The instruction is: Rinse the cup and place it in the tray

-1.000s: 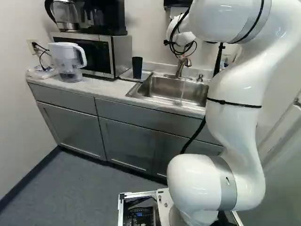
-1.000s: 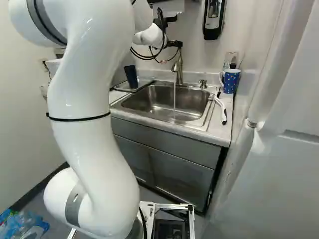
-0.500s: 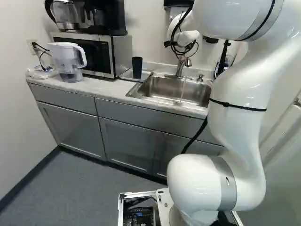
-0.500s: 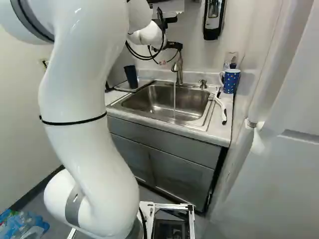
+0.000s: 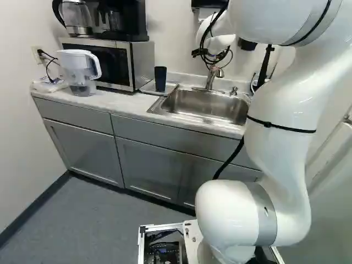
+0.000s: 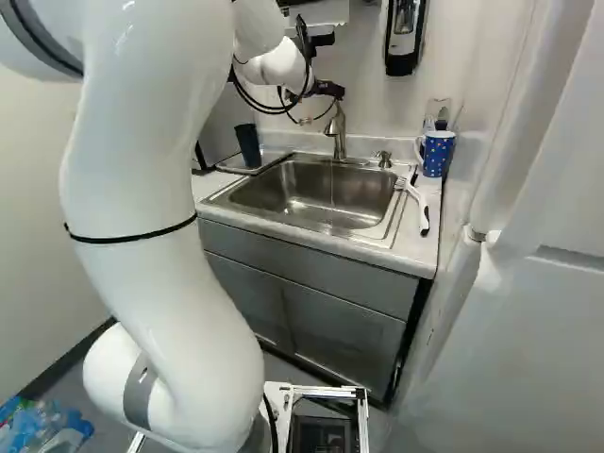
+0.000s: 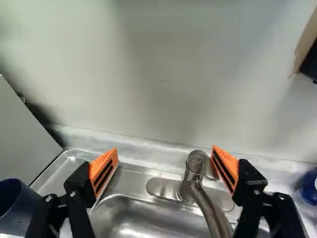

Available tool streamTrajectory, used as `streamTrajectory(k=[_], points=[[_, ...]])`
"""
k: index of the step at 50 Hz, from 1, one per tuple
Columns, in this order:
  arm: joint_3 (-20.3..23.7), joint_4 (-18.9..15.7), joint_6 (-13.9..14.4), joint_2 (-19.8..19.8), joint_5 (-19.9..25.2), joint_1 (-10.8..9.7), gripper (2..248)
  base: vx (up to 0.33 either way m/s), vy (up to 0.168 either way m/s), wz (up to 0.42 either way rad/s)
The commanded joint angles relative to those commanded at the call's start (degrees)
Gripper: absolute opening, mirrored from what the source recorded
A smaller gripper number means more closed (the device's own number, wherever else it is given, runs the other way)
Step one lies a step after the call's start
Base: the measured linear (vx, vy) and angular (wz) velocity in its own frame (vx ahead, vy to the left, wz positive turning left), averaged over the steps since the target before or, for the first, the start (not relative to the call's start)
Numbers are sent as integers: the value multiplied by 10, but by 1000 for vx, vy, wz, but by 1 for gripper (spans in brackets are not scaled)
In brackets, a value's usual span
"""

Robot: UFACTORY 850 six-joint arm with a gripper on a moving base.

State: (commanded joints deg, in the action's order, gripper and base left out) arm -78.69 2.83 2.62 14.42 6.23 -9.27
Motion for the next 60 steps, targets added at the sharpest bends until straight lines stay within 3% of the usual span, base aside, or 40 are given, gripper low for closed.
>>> streamTrajectory(k=[22,36,41,60], points=[[4,0,0,-4,-3,1,247,0,0,0],[6,11,0,-5,62,2,247,0,0,0],[11,15,0,-10,85,6,247,0,0,0],[44,15,0,-40,86,31,247,0,0,0]])
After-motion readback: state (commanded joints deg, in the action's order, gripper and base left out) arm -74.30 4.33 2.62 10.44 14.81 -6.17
